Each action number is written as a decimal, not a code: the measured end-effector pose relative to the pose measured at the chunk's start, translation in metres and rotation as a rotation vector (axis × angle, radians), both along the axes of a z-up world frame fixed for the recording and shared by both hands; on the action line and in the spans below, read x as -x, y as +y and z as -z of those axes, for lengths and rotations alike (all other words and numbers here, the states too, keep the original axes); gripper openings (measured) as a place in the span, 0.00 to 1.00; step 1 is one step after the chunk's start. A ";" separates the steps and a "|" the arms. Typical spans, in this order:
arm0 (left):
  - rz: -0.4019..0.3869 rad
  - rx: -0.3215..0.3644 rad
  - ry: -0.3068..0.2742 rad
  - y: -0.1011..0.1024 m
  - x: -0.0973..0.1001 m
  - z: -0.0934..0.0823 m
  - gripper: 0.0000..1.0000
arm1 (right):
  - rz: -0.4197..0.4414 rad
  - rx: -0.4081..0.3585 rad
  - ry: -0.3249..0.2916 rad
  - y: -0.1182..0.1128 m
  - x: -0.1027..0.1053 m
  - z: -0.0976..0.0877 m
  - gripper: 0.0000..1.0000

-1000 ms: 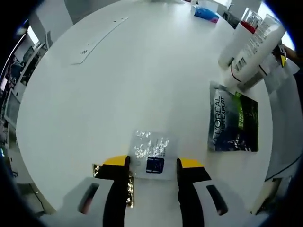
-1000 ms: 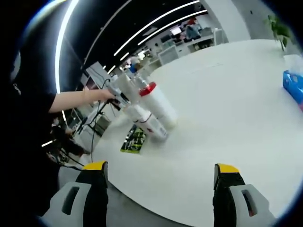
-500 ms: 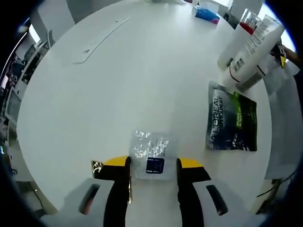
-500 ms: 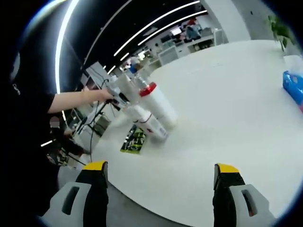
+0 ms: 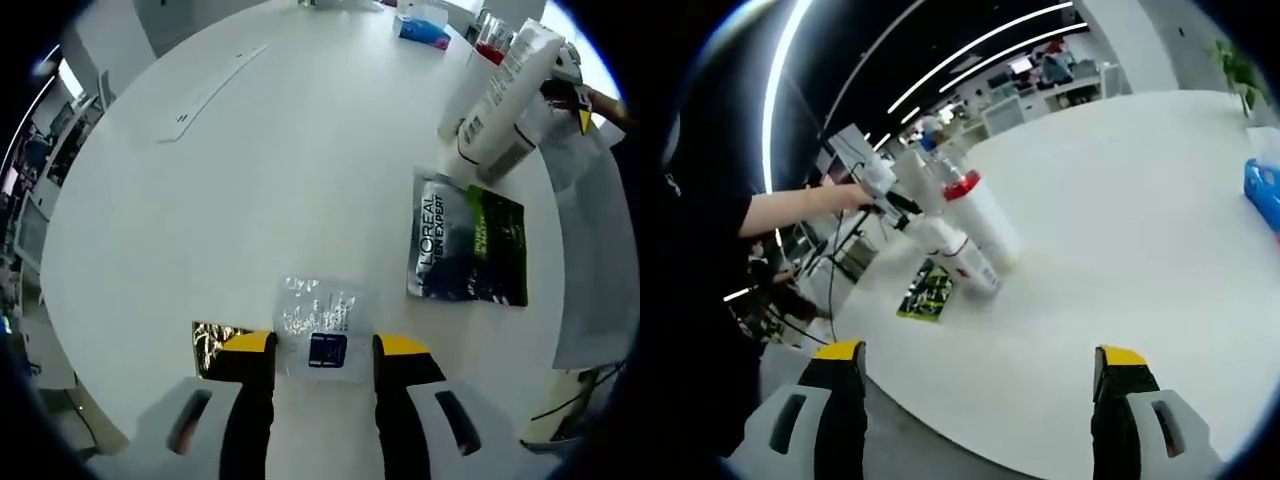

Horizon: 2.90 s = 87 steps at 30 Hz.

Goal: Arrange the skincare products in the storage area until every visible bottle or jar stands upright without overlapping.

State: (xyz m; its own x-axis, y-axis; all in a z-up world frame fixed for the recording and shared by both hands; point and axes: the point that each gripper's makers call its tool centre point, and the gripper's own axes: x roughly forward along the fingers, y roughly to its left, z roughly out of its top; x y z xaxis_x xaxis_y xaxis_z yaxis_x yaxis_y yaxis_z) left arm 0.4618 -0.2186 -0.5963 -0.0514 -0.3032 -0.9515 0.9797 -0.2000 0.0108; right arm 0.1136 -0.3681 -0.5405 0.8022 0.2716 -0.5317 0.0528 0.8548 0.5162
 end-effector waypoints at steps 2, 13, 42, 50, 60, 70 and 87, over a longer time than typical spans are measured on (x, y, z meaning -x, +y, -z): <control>0.008 -0.005 0.001 0.003 0.002 0.000 0.33 | -0.002 0.001 0.001 0.000 0.000 0.001 0.99; 0.053 -0.021 -0.015 0.020 0.014 -0.003 0.33 | -0.018 0.007 -0.002 0.002 -0.001 0.001 0.99; 0.088 -0.030 0.008 0.056 0.082 -0.001 0.33 | -0.052 0.037 -0.021 0.007 0.000 -0.003 0.99; 0.093 -0.037 0.021 0.066 0.103 0.002 0.33 | -0.094 0.053 -0.020 0.013 0.001 -0.003 0.99; 0.093 -0.048 0.035 0.069 0.116 0.013 0.33 | -0.148 0.128 -0.041 0.017 -0.001 -0.004 0.99; 0.093 -0.061 0.040 0.072 0.125 0.017 0.33 | -0.175 0.204 -0.102 0.014 -0.006 -0.008 0.99; 0.102 -0.079 0.042 0.078 0.130 0.026 0.33 | -0.180 0.227 -0.091 0.013 -0.006 -0.005 0.99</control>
State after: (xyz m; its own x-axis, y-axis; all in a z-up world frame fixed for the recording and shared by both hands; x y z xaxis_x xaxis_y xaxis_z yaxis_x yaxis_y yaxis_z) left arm 0.3321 -0.1404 -0.6225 -0.1182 -0.2188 -0.9686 0.9536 -0.2969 -0.0493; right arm 0.1194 -0.3548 -0.5357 0.7991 0.2959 -0.5234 -0.1476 0.9404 0.3062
